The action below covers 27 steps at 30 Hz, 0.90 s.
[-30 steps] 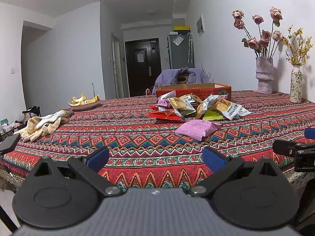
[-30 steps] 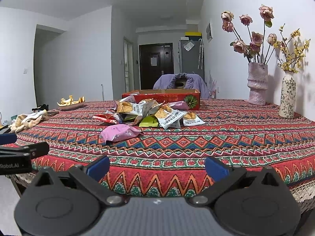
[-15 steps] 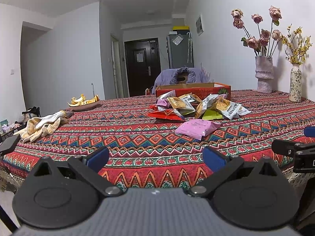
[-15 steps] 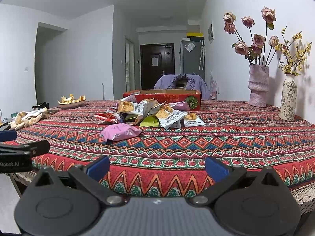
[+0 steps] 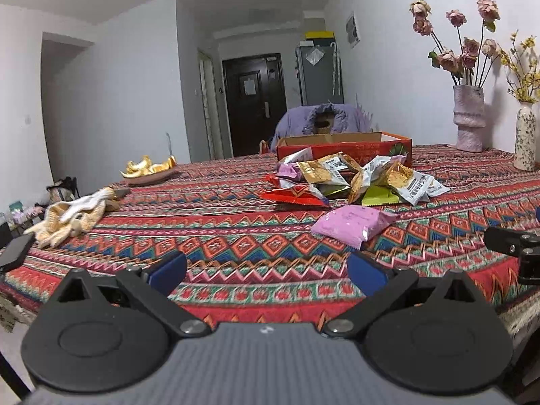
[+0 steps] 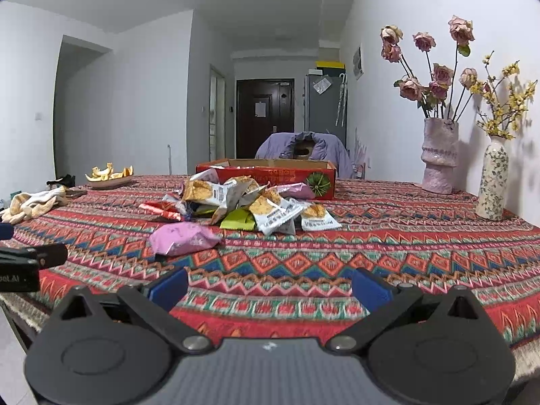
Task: Organize snacks
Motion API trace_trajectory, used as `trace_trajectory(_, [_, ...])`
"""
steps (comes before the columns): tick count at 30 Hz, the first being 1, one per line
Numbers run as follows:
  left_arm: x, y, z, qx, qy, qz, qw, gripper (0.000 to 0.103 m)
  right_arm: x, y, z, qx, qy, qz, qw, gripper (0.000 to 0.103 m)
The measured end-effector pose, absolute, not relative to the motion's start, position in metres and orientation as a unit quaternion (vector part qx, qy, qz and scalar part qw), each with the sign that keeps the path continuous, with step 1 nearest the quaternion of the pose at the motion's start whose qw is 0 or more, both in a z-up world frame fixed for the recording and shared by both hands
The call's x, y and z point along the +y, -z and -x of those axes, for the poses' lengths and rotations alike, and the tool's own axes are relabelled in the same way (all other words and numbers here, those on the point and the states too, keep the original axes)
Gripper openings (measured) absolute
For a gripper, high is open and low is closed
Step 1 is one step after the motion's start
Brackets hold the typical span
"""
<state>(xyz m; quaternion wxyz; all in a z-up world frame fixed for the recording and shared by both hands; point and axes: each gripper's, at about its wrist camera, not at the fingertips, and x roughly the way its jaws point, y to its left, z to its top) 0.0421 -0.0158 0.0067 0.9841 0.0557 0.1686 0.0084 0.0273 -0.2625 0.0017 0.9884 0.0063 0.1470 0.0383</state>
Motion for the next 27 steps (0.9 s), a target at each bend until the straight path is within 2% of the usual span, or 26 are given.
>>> trace_trajectory(11, [-0.033, -0.022, -0.117, 0.209, 0.045, -0.054, 0.975, 0.103, -0.278, -0.024, -0.099, 0.136, -0.054, -0.036, 0.989, 0.103])
trace_trajectory(18, [-0.049, -0.015, -0.166, 0.251, 0.135, -0.067, 0.956, 0.102, -0.277, -0.035, -0.155, 0.208, -0.081, 0.026, 0.974, 0.101])
trace_trajectory(23, [-0.055, -0.006, -0.203, 0.297, 0.153, -0.067, 0.940, 0.092, -0.276, -0.032, -0.198, 0.251, -0.082, 0.028, 0.964, 0.090])
trace_trajectory(27, [-0.055, -0.001, -0.225, 0.336, 0.184, -0.049, 0.922, 0.087, -0.266, -0.030, -0.228, 0.266, -0.095, 0.058, 0.957, 0.088])
